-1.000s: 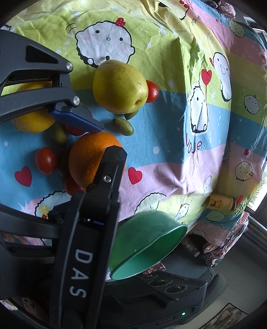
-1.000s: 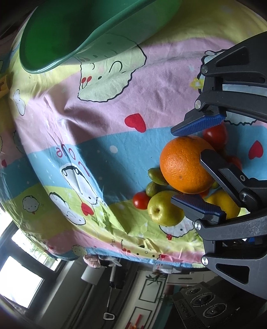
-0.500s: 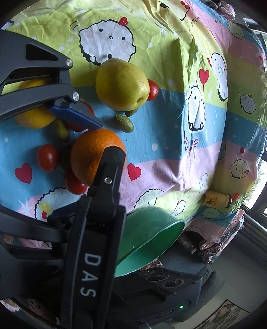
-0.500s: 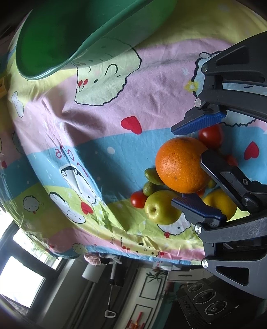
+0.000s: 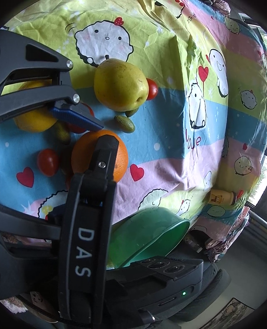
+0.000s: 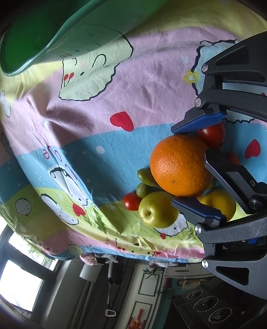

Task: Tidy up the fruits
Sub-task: 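Carry the orange in the right gripper over the green bowl, then lower the orange into the green bowl and open the right gripper, then withdraw the right tool from the bowl back toward the fruit, then close the right gripper around the yellow-green pear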

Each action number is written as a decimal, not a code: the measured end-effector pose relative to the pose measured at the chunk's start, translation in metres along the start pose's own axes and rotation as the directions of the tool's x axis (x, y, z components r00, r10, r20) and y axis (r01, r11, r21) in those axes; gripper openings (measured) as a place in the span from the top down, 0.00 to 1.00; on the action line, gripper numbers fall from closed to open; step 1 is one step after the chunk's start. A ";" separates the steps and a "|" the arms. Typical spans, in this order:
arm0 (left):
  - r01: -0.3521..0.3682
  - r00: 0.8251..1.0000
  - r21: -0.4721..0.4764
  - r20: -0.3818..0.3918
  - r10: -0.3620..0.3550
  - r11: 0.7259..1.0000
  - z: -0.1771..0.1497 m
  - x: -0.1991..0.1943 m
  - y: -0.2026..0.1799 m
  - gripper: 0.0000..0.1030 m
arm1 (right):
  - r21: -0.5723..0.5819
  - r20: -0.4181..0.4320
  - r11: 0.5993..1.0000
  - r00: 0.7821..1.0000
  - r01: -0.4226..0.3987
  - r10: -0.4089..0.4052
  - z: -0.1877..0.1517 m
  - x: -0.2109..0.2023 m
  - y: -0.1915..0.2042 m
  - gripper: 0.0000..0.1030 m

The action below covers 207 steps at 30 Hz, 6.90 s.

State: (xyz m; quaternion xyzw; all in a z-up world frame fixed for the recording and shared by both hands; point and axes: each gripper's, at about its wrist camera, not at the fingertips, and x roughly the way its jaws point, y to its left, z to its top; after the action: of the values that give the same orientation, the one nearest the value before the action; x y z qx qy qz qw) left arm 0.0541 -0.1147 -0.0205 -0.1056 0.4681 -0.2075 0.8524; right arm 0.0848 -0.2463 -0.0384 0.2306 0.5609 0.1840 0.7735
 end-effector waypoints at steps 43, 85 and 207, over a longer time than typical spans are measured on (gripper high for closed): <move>-0.038 0.982 0.207 0.189 -0.002 0.978 0.025 -0.044 -0.067 0.42 | -0.033 0.259 0.995 0.960 -0.096 0.102 0.000 -0.085 0.006 0.38; 0.143 0.969 0.374 0.133 -0.206 0.916 0.065 -0.005 -0.156 0.43 | 0.126 0.483 0.991 0.875 -0.046 -0.021 0.019 -0.170 -0.063 0.38; -0.083 0.984 -0.250 0.131 0.119 0.965 0.011 -0.063 0.089 0.27 | -0.092 0.418 0.978 0.899 0.185 -0.131 0.010 -0.088 0.038 0.24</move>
State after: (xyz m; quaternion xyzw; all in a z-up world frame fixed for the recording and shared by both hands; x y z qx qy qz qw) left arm 0.0557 -0.0073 -0.0004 -0.2002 0.4317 -0.0964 0.8742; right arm 0.0662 -0.2643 0.0544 0.1671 0.3902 0.1043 0.8994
